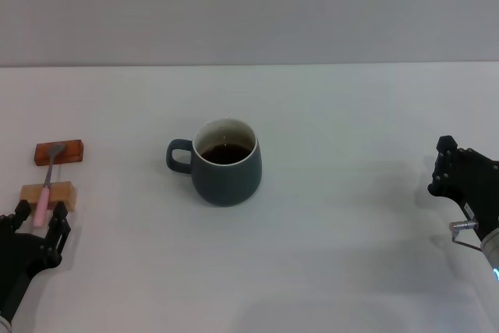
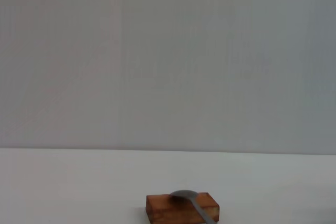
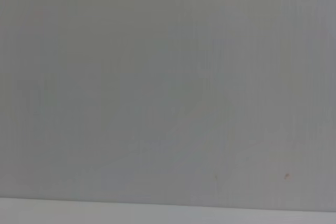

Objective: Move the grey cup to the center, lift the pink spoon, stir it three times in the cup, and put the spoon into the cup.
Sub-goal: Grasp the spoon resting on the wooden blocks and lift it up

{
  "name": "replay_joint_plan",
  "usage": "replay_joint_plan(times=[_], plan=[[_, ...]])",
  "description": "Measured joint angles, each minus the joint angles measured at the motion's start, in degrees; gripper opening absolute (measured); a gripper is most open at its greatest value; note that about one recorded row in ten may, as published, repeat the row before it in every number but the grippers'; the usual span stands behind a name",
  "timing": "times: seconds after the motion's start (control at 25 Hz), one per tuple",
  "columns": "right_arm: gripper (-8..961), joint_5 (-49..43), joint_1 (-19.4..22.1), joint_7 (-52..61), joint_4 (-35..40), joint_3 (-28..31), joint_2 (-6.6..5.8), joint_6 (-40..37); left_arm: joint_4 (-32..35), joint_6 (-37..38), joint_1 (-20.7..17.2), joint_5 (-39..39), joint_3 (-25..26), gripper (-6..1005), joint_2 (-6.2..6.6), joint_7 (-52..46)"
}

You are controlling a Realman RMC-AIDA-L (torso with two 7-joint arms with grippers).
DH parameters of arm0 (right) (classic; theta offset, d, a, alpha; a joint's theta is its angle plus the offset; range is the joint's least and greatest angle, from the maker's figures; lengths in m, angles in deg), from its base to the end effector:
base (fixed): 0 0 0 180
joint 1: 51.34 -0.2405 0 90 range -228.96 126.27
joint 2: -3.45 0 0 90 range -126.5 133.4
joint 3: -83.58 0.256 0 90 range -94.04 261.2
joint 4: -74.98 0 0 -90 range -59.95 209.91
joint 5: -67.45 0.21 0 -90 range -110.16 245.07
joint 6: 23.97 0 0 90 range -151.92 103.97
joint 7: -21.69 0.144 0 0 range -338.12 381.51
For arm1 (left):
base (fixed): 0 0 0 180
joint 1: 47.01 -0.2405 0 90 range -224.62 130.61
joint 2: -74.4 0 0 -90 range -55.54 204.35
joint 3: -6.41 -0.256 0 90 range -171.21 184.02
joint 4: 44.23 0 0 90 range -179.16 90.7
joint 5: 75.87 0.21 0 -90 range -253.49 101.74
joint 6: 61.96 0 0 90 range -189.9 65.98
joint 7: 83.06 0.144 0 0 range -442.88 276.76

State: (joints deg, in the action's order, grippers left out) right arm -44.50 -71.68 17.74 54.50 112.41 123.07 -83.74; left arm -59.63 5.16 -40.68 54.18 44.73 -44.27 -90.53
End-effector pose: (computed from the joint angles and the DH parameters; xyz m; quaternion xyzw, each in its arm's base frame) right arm 0.3201 0.2997 -0.0689 -0.7272 0.2721 0.2490 0.5788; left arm -0.3807 0.2178 -0.0445 -0.7004 -0.3193 -0.2418 0.5907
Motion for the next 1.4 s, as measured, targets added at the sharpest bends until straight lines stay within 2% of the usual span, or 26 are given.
replay_joint_plan(times=[0.16,0.4,0.6,1.08,1.28,1.4], plan=[[0,0.0,0.1,0.0,0.0,0.0,0.00,-0.1,0.0,-0.1,0.1,0.0,-0.1,549,0.02,0.0],[-1,0.0,0.1,0.0,-0.1,0.0,0.00,-0.2,0.3,-0.3,0.3,0.0,-0.2,512,0.02,-0.1],[-1,0.0,0.0,0.0,-0.1,0.0,0.00,-0.3,0.1,-0.2,0.3,0.0,0.0,436,0.01,-0.1],[-2,0.0,0.0,0.0,-0.1,0.0,0.00,-0.4,0.0,-0.4,0.3,0.0,-0.1,410,0.11,-0.1],[-2,0.0,0.0,0.0,0.0,0.0,0.00,-0.4,0.0,-0.4,0.3,0.0,-0.1,320,0.11,-0.1],[-2,0.0,0.0,0.0,0.0,0.0,0.00,-0.4,0.3,-0.7,0.5,0.0,-0.1,327,0.11,-0.3]])
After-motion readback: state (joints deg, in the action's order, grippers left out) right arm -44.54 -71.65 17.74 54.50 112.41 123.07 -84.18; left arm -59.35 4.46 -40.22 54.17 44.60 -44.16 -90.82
